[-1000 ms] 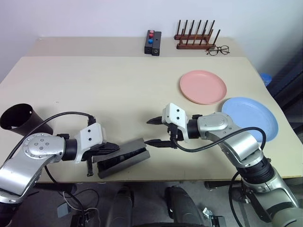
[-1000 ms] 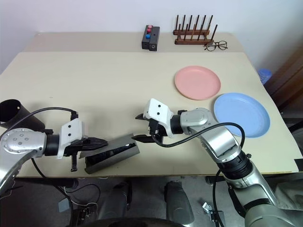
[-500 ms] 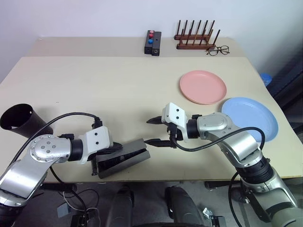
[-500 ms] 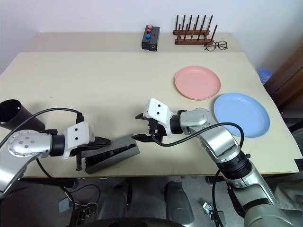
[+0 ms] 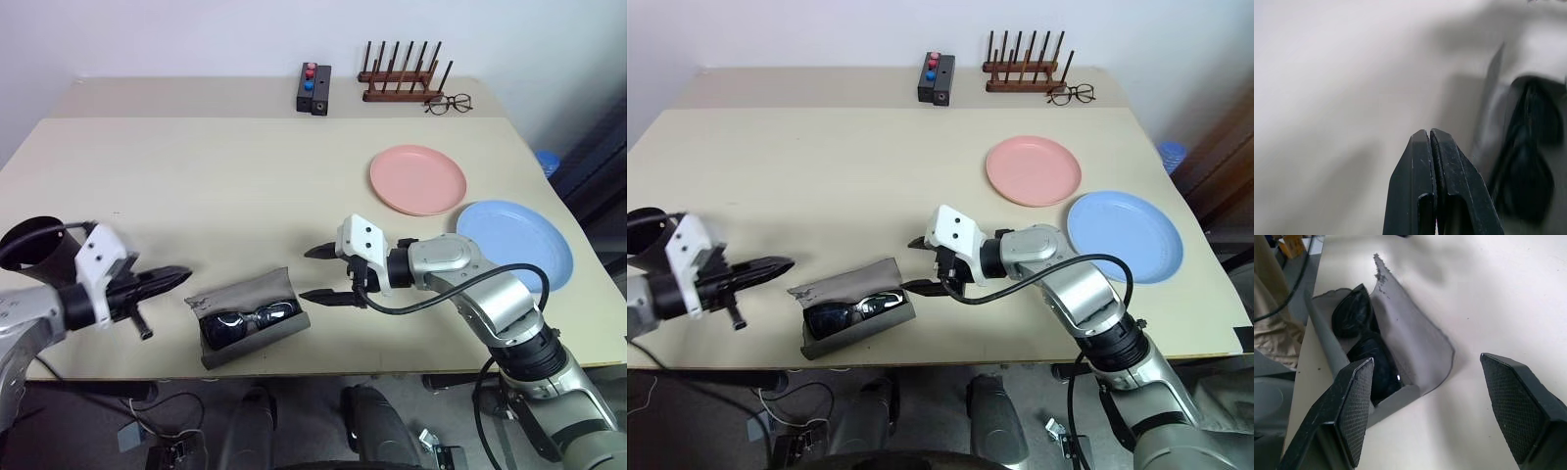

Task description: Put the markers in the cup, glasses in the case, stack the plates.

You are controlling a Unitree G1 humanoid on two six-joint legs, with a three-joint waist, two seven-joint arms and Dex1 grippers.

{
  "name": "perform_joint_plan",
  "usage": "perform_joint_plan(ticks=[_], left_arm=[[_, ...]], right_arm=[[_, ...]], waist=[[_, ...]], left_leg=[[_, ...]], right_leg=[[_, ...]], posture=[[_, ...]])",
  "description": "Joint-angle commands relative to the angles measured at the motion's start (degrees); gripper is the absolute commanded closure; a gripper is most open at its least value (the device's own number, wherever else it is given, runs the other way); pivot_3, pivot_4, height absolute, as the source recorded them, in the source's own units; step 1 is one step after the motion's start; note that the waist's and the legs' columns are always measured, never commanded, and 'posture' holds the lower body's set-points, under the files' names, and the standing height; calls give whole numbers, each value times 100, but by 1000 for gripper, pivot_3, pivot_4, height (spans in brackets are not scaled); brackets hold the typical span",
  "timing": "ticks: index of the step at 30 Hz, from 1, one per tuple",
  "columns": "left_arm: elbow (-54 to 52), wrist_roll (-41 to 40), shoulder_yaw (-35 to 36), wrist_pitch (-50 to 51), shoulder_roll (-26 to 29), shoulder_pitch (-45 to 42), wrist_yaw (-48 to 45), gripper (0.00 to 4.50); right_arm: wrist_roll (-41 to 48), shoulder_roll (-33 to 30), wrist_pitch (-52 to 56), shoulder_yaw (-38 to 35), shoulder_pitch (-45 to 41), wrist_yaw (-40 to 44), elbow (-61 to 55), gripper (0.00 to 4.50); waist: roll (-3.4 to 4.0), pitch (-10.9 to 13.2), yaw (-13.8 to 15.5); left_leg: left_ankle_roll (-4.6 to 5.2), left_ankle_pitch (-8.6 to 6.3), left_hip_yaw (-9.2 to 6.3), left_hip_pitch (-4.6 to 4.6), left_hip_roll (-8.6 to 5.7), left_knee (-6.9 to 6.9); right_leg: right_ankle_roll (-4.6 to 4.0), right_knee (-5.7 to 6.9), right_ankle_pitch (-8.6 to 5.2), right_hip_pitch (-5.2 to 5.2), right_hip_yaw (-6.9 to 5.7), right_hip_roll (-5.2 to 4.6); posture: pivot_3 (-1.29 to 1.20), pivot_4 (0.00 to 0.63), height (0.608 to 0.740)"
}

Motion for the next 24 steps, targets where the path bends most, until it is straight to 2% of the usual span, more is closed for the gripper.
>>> perform_joint_plan(ticks=[1, 6, 14, 24], left_arm=[[-306, -131, 610, -59, -142, 529, -60, 4473], [-495, -371, 1035, 171, -219, 1035, -68, 4473], [-906, -699, 1349, 780, 153, 1982, -603, 4473], [-1859, -1298, 865, 1130, -15, 2341, -548, 4473]], right_arm=[[86, -21, -244, 20, 28, 197, -177, 966], [220, -32, -499, 192, 103, 668, -263, 966], [-51, -51, -1049, 453, -22, 1074, 115, 966], [-158, -178, -1257, 489, 38, 1436, 252, 966]], waist=[[0, 0, 3], [-12, -7, 26], [-10, -6, 1], [-9, -6, 2]], left_leg=[[0, 0, 1, 0, 0, 0], [-1, 0, 1, 0, 0, 3], [-2, -1, 7, 1, 1, 1], [-3, -2, 13, 0, 0, 1]], right_leg=[[0, 0, 0, 0, 0, -1], [-4, -4, 0, 3, -1, -4], [-8, -6, 0, -3, -1, -7], [-10, -12, -1, -3, 1, -12]], posture=[[0, 150, 740], [0, 150, 740], [0, 150, 740], [0, 150, 740]])
